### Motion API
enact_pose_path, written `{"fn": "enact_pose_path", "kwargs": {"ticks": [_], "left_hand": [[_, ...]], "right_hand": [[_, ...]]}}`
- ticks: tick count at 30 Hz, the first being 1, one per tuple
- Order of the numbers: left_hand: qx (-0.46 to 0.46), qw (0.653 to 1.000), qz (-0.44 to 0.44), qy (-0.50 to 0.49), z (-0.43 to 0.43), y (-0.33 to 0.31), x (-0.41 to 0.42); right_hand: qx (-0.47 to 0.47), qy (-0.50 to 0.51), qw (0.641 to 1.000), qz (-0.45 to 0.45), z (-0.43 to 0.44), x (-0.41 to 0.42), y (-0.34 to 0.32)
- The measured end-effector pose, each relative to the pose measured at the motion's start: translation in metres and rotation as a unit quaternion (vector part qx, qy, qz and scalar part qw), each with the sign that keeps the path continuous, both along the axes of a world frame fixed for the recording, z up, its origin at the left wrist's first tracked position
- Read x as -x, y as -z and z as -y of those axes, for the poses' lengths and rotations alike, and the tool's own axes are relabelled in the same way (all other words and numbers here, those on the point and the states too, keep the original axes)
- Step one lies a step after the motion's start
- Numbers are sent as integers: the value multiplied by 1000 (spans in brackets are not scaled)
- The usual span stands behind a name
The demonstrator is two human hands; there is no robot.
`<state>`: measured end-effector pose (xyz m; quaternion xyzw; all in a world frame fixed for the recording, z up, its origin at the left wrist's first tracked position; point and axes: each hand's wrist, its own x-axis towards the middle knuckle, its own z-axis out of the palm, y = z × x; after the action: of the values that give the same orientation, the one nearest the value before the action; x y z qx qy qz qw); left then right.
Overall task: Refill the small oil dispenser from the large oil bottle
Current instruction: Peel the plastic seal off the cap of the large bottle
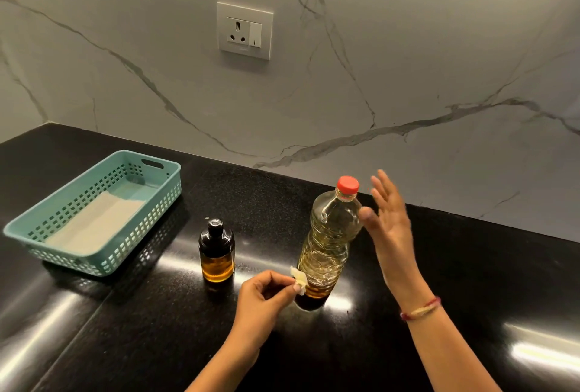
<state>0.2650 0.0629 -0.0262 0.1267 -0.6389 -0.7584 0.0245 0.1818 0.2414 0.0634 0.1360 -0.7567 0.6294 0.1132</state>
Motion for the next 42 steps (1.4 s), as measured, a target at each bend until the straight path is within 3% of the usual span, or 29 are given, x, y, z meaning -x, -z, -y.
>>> {"fn": "enact_pose_path", "kwargs": {"ticks": [2,4,6,8,12,18,21,27,35,38,42], "left_hand": [[-49,999,-19,-6,4,-14,-10],[-89,996,-27,-1,3,-25,-19],[-171,985,-17,19,0,-31,-24],[-298,953,20,50,-5,-35,-27],[-414,902,70,105,-11,-39,-35],[-263,958,23,116,-22,-36,-36],[-203,972,8,114,-28,-41,-36],[-237,967,48,73,-36,-39,-39],[-276,957,62,66,-34,-29,-39],[-177,978,55,99,-27,-33,-34],[43,996,-57,53,-3,-55,-7]], "right_hand": [[46,86,993,-62,-3,-27,13],[47,103,988,-104,5,-59,32],[-3,33,994,-101,18,-87,50],[-52,-45,995,-76,27,-103,61],[-19,-105,994,-17,34,-107,52],[0,-118,993,6,41,-104,37],[-43,-89,995,10,48,-102,39],[-154,-43,986,-42,50,-100,60],[-141,-122,982,-24,30,-108,80],[-117,-115,986,-10,23,-103,83],[-53,2,999,3,13,-92,89]]}}
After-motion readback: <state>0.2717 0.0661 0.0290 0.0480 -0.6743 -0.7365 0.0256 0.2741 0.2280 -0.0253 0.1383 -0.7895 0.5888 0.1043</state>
